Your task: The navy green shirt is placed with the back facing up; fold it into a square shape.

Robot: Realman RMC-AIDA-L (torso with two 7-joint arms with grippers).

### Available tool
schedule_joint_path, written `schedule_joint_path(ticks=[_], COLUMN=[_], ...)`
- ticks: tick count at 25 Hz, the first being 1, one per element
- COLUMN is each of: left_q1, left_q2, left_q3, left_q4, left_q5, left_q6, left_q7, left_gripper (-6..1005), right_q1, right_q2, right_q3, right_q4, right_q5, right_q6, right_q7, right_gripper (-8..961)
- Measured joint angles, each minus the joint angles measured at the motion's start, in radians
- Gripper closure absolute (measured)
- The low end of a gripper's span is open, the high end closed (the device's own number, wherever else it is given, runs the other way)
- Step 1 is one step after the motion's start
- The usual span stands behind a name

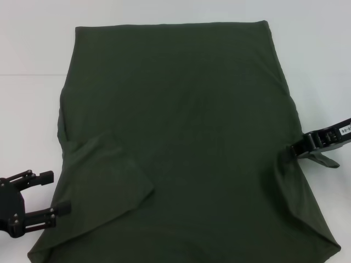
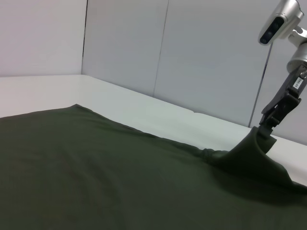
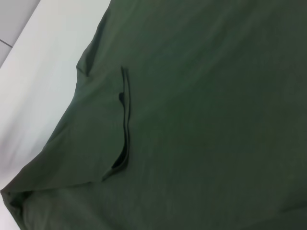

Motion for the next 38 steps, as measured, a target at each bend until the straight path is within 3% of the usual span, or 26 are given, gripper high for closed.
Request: schedule_joint_path(ticks=[14, 19, 24, 30, 33, 38], left_q1=[0.000, 0.000, -0.001, -0.004, -0.006, -0.009], left_q2=[-0.002, -0.002, -0.003, -0.005, -0.005, -0.008], left_q3=[0.000, 0.000, 0.000, -0.021, -0.037, -0.040], left_q4=[-0.001, -0.001, -0.003, -0.015, -0.015, -0.016], left_q5=[0.003, 0.003, -0.003, -0.006, -0.007, -0.008], left_q6=[-0.006, -0.007, -0.006, -0.004, -0.001, -0.001], left_q7=[0.003, 0.003, 0.002, 0.002, 0.002, 0.001], left_gripper=[167, 167, 166, 168, 167, 167], right_q1=[0.004, -0.021, -0.088, -0.235, -0.323, -0.414], right_q2=[0.011, 0.020, 0.005, -0.016, -0.028, -0.031], right_q3=[-0.001, 0.005, 0.030, 0.215, 0.299, 0.344], right_q4=[0.023, 0.025, 0.055, 0.179, 0.266, 0.333], right_q5=[0.007, 0.112, 0.235, 0.374, 0.452, 0.480], right_q6=[0.013, 0.005, 0.003, 0.005, 0.000, 0.027], right_q7=[-0.005, -0.019, -0.036, -0.110, -0.144, -0.150], right_gripper=[922, 788, 580, 290, 65, 49])
